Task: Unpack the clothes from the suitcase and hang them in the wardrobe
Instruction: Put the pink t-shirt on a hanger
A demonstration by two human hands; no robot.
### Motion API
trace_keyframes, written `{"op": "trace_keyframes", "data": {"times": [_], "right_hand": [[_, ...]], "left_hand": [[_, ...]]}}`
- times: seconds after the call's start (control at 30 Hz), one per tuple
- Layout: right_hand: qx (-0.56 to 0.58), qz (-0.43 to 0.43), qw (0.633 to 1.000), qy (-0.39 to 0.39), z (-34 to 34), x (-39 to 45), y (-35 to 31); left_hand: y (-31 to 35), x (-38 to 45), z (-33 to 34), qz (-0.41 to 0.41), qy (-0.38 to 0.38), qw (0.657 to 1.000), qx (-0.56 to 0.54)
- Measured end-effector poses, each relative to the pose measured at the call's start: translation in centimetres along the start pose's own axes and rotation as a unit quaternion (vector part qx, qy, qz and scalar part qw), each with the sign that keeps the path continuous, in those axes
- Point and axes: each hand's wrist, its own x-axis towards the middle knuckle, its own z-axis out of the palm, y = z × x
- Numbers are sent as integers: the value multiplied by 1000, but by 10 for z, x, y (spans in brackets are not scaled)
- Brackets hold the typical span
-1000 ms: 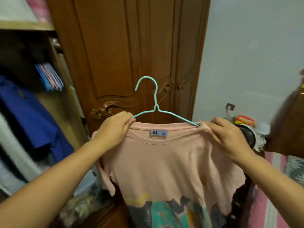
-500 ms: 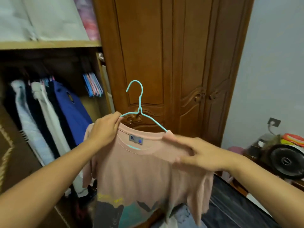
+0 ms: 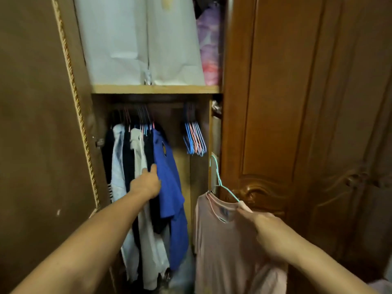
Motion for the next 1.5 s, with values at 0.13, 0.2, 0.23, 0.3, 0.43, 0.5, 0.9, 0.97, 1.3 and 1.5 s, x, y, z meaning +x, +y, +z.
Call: {"op": "trace_keyframes", "data": {"times": [0.13,0.2,0.23,0.3,0.43,0.5,0.9,0.97,1.3,1.5], "right_hand": [[-16,-11,999,25,-31,69,-30],[-3,-22,999,42,-31,106,-46],[-1,-27,999,45,-29,124,-55],[0,-31,999,41,-24,162,-71],[7,-35,996,77,-32,245,-107],[14,-37,993,113,-44,290,-119],[19,-40,995,91,-72,443,-118],[20,-49,994,93,-74,447,-120],[152,-84,981,89,-11,437,-110],[353,-109,924,96,41,418,-89]], "left_hand": [[6,70,-29,-10,98,994,-41],[7,99,-39,-7,110,994,-18],[6,111,-41,-5,102,995,0],[3,128,-40,-4,86,996,10],[-7,150,-35,1,73,996,-46],[-9,159,-36,10,60,996,-61],[-31,173,-41,14,22,991,-133],[-31,174,-41,21,24,992,-119],[-31,171,-37,20,39,990,-134],[-35,174,-29,26,47,983,-174]]}}
